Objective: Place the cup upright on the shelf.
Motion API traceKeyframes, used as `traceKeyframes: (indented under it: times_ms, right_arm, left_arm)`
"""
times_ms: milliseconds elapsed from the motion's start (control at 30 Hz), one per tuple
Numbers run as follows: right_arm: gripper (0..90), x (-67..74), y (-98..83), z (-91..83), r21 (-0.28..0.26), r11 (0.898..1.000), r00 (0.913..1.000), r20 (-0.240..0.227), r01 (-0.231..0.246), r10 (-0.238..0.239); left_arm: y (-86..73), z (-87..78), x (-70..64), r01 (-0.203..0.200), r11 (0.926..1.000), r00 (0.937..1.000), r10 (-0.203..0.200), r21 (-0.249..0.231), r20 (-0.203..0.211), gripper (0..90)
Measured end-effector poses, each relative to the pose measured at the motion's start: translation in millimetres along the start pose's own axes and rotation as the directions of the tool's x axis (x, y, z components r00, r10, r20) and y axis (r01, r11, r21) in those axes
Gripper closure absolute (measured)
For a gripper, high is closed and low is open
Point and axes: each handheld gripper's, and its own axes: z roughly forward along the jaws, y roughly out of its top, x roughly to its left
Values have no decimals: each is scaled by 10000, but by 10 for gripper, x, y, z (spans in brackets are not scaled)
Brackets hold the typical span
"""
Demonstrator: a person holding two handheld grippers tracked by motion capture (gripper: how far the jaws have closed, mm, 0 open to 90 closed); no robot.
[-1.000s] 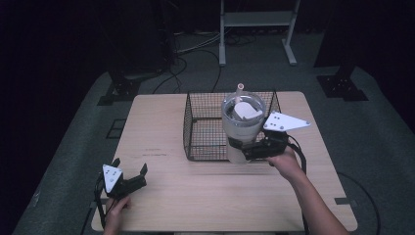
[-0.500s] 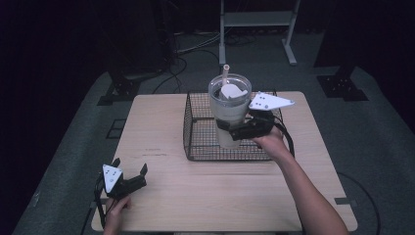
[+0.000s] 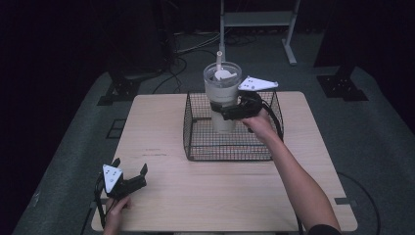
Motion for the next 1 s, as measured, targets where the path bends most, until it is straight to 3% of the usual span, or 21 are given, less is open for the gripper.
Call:
traceKeyframes:
  times_ms: [433, 633, 1000]
  right_arm:
    - [86, -200, -101, 379, 435, 9988, 9992, 334, 203, -217]
    - [86, -240, -180, 509, 715, 9973, 9996, 196, 183, -197]
    - [85, -310, -445, 751, 1206, 9922, 9995, 41, -330, 328]
  left_arm:
    - [1, 0, 10, 2, 10000, 10000, -2, 3, 18, 0]
    - [0, 0, 6, -13, 10000, 10000, 13, -16, 17, 0]
    - [0, -4, 2, -29, 10000, 10000, 29, -13, 4, 0]
